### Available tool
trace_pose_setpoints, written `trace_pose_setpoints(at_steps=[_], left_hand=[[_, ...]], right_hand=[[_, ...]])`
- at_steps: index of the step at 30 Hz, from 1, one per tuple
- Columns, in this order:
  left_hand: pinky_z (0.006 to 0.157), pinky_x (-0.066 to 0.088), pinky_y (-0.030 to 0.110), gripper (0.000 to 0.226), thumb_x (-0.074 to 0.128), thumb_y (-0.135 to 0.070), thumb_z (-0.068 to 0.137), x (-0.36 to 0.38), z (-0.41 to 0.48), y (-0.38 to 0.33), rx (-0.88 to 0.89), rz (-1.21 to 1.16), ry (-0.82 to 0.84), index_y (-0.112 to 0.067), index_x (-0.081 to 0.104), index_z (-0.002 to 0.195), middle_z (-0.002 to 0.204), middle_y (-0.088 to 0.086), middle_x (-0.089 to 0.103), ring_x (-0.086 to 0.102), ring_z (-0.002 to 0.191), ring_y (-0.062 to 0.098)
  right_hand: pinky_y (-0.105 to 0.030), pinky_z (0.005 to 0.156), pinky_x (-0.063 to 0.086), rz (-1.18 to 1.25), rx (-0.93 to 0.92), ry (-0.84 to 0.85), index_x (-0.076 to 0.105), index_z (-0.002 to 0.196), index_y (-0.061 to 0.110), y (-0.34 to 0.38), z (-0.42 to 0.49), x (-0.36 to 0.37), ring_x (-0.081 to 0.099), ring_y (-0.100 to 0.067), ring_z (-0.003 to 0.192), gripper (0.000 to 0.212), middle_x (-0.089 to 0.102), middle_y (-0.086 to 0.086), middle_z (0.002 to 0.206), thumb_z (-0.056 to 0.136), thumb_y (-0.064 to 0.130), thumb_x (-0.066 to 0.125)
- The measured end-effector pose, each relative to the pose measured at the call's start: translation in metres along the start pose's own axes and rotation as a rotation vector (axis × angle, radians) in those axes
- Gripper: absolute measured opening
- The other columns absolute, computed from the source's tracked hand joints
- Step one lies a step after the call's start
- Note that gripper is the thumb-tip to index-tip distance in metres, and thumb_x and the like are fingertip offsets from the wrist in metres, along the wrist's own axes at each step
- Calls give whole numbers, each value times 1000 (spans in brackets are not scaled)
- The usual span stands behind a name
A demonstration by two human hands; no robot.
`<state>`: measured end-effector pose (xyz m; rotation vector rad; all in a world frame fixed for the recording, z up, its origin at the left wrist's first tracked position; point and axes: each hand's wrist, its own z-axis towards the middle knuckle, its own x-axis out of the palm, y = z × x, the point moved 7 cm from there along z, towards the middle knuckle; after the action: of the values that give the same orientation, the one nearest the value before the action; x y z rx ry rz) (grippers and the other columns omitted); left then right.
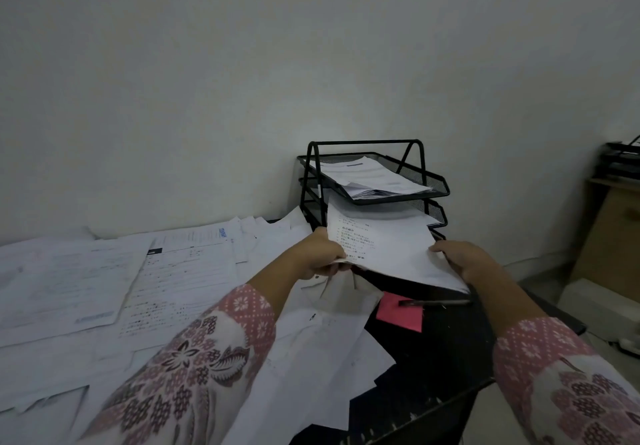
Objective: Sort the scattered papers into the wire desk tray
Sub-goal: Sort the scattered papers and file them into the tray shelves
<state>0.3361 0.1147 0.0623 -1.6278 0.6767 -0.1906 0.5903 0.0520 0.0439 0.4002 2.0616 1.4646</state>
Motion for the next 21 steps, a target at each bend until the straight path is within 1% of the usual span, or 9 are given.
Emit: trace_pose_setpoints(at_steps=[2, 5, 6, 9, 12, 14, 16, 18, 21], left_hand=[[36, 38, 15, 42, 41, 7, 88, 2, 11, 0, -23, -63, -61, -3, 35, 129, 120, 23, 56, 62, 62, 15], [36, 43, 16, 41, 47, 5, 88, 7, 20, -6, -12, -157, -155, -5, 29, 124, 127, 23, 48, 59, 93, 26], [36, 45, 18, 44, 50, 3, 88, 9, 23, -8, -11, -172, -179, -5, 27, 125, 126, 22, 47, 58, 100, 28], [46, 51, 25, 56, 57, -2, 88, 16, 31, -8, 10, -230, -235, -6, 22, 131, 122, 18, 47, 57, 103, 27], [73, 56, 37, 60, 59, -5, 87, 20, 37, 0, 42, -301, -269, -7, 23, 135, 115, 10, 44, 54, 101, 22], [74, 56, 36, 52, 56, -7, 90, 24, 35, 1, 77, -395, -245, -9, 27, 133, 113, 7, 47, 55, 94, 19], [71, 55, 33, 34, 50, -15, 95, 27, 30, -1, 119, -479, -189, -13, 35, 126, 105, 5, 53, 59, 84, 17], [72, 52, 34, 17, 40, -26, 100, 24, 26, 4, 156, -437, -195, -17, 42, 113, 93, 2, 58, 62, 76, 17], [81, 46, 35, 27, 36, -34, 99, 0, 25, 26, 227, -84, -350, -15, 52, 109, 105, 8, 63, 59, 95, 24]], right_hand=[[-36, 76, 49, 1, 31, 13, 60, 96, 1, -1, -2, -5, 61, -32, 90, 20, 58, -20, 110, 84, 15, 65], [-20, 38, 48, 187, 60, 64, 53, 81, 2, -2, -9, -3, 61, -19, 41, 10, 58, -16, 80, 87, 7, 58], [-19, 32, 45, 304, 66, 69, 50, 78, 2, -2, -8, -1, 59, -18, 38, 12, 55, -15, 76, 89, 4, 55], [-23, 35, 49, 777, 26, 21, 49, 78, 1, 0, -10, 4, 58, -22, 63, 13, 55, -16, 83, 91, 0, 48], [-27, 45, 54, 1080, -40, -9, 54, 101, -2, 0, -15, 14, 61, -23, 77, 13, 59, -16, 95, 91, 6, 51], [-34, 56, 58, 1039, -68, 10, 54, 106, 2, -1, -20, 24, 63, -25, 84, 19, 62, -14, 96, 90, 11, 52], [-36, 64, 55, 814, -74, 37, 53, 95, 4, 0, -26, 35, 61, -24, 80, 7, 59, -12, 89, 91, 8, 48], [-31, 61, 53, 642, -81, 18, 46, 98, 2, 0, -27, 40, 56, -22, 71, 10, 53, -10, 83, 92, -2, 40], [-19, 43, 51, 570, -127, -24, 40, 109, 6, 7, -21, 39, 53, -20, 69, 25, 49, -7, 85, 90, -10, 33]])
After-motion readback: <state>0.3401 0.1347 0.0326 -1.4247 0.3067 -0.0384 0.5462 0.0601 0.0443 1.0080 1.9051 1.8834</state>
